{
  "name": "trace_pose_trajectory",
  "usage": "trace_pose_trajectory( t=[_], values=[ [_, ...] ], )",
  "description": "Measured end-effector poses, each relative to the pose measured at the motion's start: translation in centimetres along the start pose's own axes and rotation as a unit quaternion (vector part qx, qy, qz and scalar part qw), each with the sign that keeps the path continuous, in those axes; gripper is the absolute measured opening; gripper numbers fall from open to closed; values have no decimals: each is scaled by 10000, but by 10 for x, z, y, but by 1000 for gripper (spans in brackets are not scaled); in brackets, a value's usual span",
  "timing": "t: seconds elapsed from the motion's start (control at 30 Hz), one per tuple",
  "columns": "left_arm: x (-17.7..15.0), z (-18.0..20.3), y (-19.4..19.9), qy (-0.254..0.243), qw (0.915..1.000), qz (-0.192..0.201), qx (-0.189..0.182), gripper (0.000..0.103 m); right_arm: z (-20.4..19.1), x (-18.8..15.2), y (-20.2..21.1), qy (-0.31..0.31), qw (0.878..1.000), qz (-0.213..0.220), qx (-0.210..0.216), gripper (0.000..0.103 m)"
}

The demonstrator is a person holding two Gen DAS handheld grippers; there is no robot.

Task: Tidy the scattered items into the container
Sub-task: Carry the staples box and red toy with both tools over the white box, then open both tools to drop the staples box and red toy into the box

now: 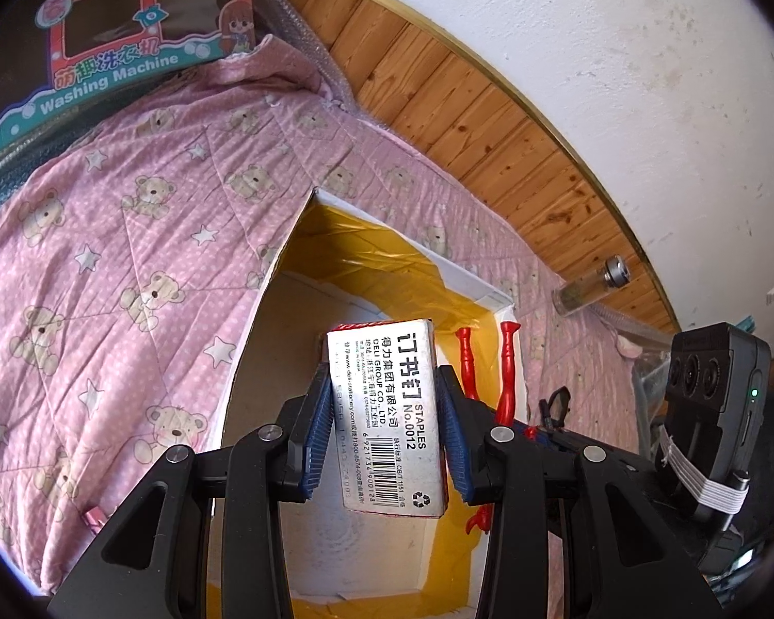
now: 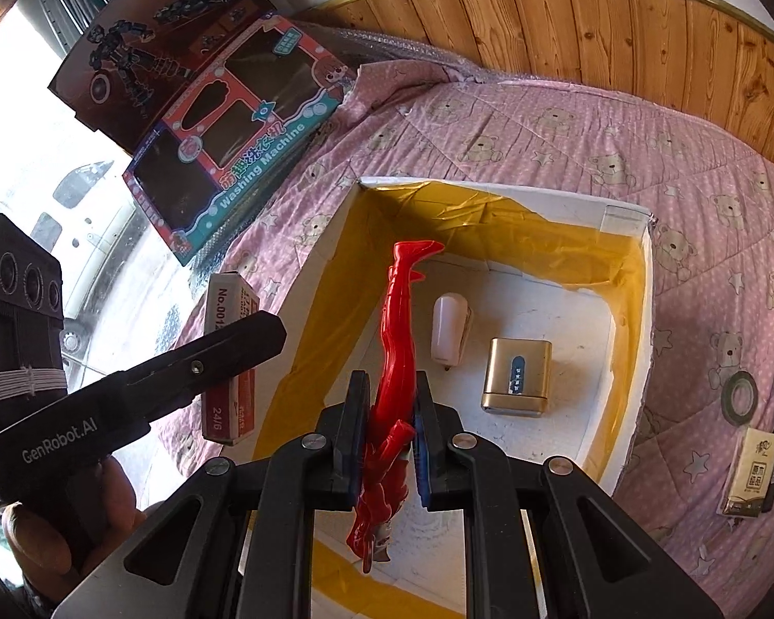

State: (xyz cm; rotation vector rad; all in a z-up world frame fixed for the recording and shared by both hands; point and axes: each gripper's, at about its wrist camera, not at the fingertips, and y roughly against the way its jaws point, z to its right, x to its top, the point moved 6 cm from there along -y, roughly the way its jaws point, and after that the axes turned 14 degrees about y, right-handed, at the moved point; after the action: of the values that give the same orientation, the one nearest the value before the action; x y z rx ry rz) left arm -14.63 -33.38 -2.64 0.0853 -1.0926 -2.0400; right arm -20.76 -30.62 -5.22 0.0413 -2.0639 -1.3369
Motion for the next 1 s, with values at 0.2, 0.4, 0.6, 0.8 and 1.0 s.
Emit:
trace_pose_trajectory(
  t=[0.2,0.4,0.6,0.8,1.0],
  values=[
    [8,0,-11,-41,9999,-59,141,40,7,5,-13,-54,9999,-141,-66,16],
    [14,-1,-25,-90,9995,-134,289,41,15,11,-25,-32,9994,-285,-218,16],
    [29,-8,-49,-141,9977,-116,652,43,25,19,-41,-74,9985,-396,-362,18],
    [27,-22,-60,18,9965,-284,785,43,37,14,-33,-417,9986,-277,-190,28],
    [15,-20,-38,121,9979,-199,598,43,32,-11,1,-632,9978,-1,178,35]
  ],
)
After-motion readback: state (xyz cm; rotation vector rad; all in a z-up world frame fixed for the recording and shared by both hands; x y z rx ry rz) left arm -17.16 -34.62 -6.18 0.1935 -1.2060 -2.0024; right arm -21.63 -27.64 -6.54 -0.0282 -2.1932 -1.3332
